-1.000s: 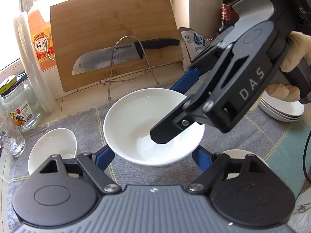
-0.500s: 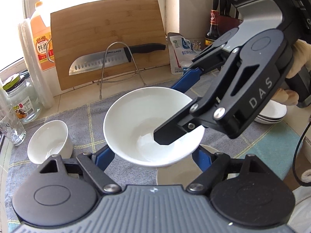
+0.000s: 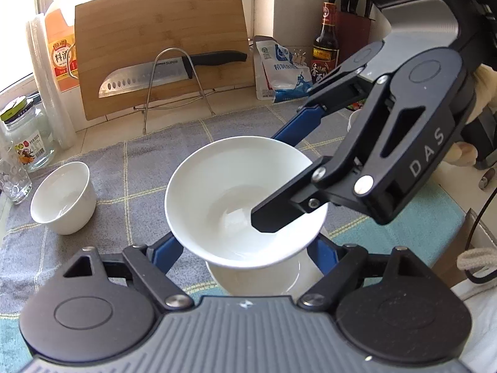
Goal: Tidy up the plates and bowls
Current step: 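Lower the held bowl with the right tool into the other bowl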
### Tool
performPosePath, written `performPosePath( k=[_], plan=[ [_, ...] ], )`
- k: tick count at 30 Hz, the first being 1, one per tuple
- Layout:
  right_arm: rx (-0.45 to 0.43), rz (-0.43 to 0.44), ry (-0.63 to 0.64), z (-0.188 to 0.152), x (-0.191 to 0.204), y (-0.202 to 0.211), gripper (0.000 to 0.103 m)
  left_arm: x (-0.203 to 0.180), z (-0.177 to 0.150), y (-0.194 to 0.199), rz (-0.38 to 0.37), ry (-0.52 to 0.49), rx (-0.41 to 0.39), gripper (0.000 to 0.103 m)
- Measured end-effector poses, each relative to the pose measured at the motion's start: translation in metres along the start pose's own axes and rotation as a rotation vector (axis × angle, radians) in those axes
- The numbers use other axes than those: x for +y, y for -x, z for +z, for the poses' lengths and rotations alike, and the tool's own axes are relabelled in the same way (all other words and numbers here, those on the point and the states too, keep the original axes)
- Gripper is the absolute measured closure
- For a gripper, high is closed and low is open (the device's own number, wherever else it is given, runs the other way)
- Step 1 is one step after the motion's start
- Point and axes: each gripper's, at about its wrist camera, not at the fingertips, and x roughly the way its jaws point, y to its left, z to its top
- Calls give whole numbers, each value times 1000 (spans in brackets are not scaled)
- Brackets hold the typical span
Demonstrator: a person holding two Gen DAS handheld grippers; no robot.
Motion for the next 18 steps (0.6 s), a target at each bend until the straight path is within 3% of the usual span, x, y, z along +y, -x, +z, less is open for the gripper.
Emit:
performPosePath(
  k=[18],
  plan=[
    [41, 9, -56, -28, 0, -11, 18, -15, -12, -7, -17, -10, 62, 17]
  ],
)
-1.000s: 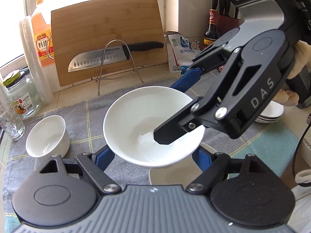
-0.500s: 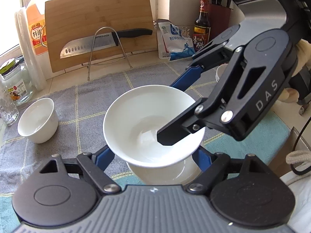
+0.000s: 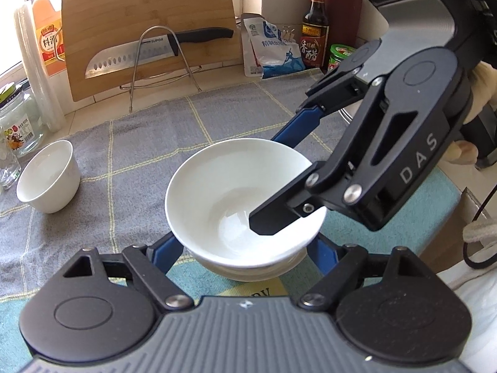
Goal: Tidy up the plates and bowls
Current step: 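Lower the held bowl with the right tool into the other bowl, then open the right tool and withdraw it from the nested bowls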
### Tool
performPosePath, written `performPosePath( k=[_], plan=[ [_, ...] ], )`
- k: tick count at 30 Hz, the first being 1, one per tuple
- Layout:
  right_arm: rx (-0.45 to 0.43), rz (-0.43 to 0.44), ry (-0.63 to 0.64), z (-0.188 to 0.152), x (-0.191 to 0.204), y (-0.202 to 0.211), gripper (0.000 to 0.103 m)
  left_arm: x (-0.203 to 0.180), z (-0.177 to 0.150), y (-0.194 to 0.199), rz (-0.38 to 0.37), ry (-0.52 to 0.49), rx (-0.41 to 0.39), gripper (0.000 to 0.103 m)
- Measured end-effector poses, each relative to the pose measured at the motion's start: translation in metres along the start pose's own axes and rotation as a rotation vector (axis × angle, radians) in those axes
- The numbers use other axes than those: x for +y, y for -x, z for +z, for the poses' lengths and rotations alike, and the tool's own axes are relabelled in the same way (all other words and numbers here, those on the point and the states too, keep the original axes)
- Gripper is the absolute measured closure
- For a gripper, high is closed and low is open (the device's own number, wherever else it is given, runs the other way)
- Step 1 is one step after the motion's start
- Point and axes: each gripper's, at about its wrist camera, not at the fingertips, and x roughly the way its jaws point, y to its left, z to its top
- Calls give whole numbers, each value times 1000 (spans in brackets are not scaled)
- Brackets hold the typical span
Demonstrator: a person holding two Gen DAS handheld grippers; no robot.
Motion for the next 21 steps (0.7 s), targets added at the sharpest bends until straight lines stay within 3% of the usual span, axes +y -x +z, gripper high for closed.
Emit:
performPosePath(
  k=[14, 20, 21],
  plan=[
    [-2, -5, -19, -4, -5, -4, 18, 1, -2, -5, 2, -14, 8, 16],
    [5, -14, -20, -6, -6, -6, 18, 3, -3, -7, -1, -6, 11, 11],
    [5, -16, -15, -7, -6, -6, 13, 2, -3, -6, 6, -17, 9, 8]
  ],
)
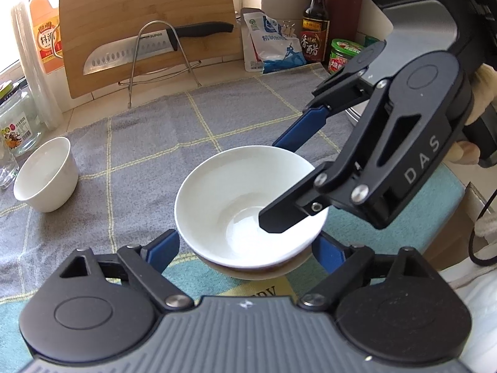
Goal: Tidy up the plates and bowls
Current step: 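Open the right tool and withdraw it from the nested bowls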
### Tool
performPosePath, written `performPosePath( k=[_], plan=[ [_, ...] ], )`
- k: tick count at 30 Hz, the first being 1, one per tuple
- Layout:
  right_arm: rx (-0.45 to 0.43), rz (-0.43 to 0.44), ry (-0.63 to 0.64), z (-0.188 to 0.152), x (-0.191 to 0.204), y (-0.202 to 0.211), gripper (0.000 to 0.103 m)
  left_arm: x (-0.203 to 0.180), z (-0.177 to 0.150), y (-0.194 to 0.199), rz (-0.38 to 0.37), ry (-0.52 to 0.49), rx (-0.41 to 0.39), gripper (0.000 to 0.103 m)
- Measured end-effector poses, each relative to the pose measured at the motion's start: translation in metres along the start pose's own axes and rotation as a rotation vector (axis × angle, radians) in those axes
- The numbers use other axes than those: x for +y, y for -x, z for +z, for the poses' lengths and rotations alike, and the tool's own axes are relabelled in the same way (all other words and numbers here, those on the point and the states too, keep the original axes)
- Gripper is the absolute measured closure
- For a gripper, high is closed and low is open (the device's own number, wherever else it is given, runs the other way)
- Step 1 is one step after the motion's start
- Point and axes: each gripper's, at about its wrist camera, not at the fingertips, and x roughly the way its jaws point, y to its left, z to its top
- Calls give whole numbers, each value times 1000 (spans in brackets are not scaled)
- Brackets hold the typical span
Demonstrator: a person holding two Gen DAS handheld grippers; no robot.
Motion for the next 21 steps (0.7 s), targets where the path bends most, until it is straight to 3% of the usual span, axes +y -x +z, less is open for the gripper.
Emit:
performPosePath(
  k=[3, 21],
  plan=[
    [-10, 0, 10, -2, 2, 3, 6, -2, 0, 4, 2, -23, -3, 6],
    [3, -103, -52, -30, -19, 11, 5, 3, -7, 13, -40, -15, 0, 6]
  ],
)
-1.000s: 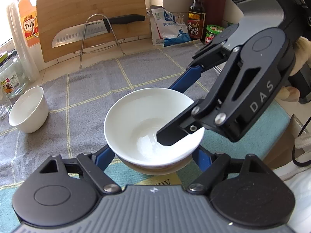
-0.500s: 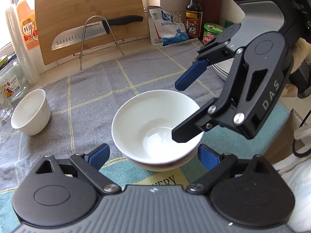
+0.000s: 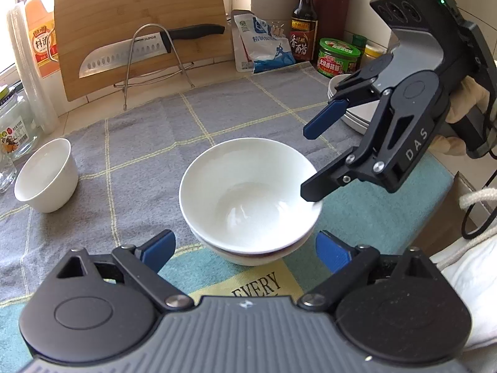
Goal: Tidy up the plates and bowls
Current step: 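Open the right tool and withdraw it from the nested bowls, then move the right tool to the white bowl by the sink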
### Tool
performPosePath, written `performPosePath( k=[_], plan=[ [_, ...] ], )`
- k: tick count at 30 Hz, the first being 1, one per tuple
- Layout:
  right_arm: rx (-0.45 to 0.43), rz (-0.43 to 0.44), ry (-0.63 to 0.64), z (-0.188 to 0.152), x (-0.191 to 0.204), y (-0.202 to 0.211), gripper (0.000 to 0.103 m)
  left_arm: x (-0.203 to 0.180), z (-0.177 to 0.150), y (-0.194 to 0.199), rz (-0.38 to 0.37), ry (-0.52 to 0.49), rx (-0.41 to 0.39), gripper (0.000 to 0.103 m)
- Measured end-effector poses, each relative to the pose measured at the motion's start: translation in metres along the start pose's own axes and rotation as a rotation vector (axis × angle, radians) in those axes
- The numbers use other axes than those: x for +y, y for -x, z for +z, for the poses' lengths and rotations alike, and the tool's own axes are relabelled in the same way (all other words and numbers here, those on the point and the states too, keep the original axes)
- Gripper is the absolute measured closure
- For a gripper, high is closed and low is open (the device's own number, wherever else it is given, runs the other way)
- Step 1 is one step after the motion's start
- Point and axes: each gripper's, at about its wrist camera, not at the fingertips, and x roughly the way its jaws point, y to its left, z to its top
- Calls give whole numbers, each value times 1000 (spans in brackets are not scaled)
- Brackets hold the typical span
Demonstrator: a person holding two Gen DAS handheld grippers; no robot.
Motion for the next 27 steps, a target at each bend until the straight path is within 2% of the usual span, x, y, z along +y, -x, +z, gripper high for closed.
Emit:
performPosePath(
  k=[8, 11, 16, 19, 23, 27],
  plan=[
    [-46, -8, 45, 26, 8, 11, 2, 21, -13, 13, 15, 28, 11, 6],
    [-74, 5, 66, 45, 12, 13, 0, 40, -20, 18, 62, 51, 12, 6],
    [-98, 15, 103, 86, 21, 5, 0, 89, -24, 20, 219, 119, -36, 6],
    [-105, 14, 141, 112, 30, -5, 0, 122, -24, 19, 282, 166, -67, 6],
    [-100, -4, 188, 143, 42, -23, 0, 157, -21, 9, 323, 201, -110, 6],
    [-69, 0, 197, 169, 50, -48, 0, 185, -19, -9, 309, 227, -120, 6]
  ],
)
